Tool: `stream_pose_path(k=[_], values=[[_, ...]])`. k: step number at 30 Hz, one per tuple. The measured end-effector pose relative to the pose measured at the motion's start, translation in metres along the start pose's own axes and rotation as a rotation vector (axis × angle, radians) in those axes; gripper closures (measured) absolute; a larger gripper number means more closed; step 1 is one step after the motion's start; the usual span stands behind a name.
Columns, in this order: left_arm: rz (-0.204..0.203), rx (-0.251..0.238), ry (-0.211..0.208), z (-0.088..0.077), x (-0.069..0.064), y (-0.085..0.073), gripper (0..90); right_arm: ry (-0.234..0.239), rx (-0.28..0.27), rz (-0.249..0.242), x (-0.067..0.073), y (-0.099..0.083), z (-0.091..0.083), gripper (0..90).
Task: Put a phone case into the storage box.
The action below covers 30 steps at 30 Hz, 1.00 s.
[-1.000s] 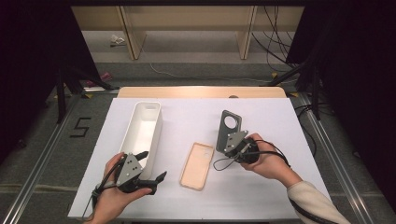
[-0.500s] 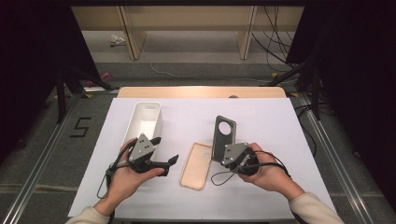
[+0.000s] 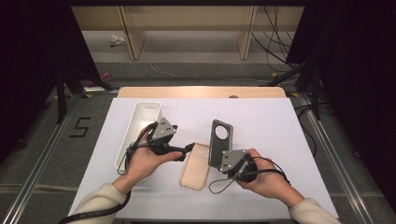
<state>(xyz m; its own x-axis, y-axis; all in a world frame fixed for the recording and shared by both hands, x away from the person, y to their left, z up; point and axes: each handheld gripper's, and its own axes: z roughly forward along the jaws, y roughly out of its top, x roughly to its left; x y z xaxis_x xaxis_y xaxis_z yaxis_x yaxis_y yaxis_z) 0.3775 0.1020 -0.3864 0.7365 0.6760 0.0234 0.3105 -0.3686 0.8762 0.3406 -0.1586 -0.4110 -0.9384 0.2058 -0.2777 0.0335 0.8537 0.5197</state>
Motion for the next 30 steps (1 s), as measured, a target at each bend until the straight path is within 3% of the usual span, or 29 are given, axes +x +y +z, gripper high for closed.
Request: stream_pose_path(k=[6, 15, 19, 23, 24, 30], values=[[-0.020, 0.041, -0.016, 0.017, 0.001, 0.012, 16.4, 0.005, -0.001, -0.004, 0.004, 0.003, 0.000, 88.9], [-0.050, 0.106, -0.048, 0.046, 0.003, 0.035, 25.1, 0.004, -0.010, -0.019, 0.008, 0.009, 0.002, 88.9], [-0.101, 0.148, -0.076, 0.061, 0.003, 0.040, 27.3, 0.005, -0.011, -0.021, 0.009, 0.011, 0.002, 88.9], [-0.133, 0.178, -0.079, 0.075, 0.004, 0.042, 31.5, 0.003, -0.016, -0.034, 0.009, 0.012, 0.002, 88.9], [-0.161, 0.196, -0.081, 0.080, 0.005, 0.043, 33.6, 0.002, -0.017, -0.033, 0.009, 0.012, 0.002, 88.9], [-0.210, 0.232, -0.091, 0.090, 0.010, 0.045, 41.2, -0.008, -0.026, -0.042, 0.008, 0.013, 0.001, 88.9]])
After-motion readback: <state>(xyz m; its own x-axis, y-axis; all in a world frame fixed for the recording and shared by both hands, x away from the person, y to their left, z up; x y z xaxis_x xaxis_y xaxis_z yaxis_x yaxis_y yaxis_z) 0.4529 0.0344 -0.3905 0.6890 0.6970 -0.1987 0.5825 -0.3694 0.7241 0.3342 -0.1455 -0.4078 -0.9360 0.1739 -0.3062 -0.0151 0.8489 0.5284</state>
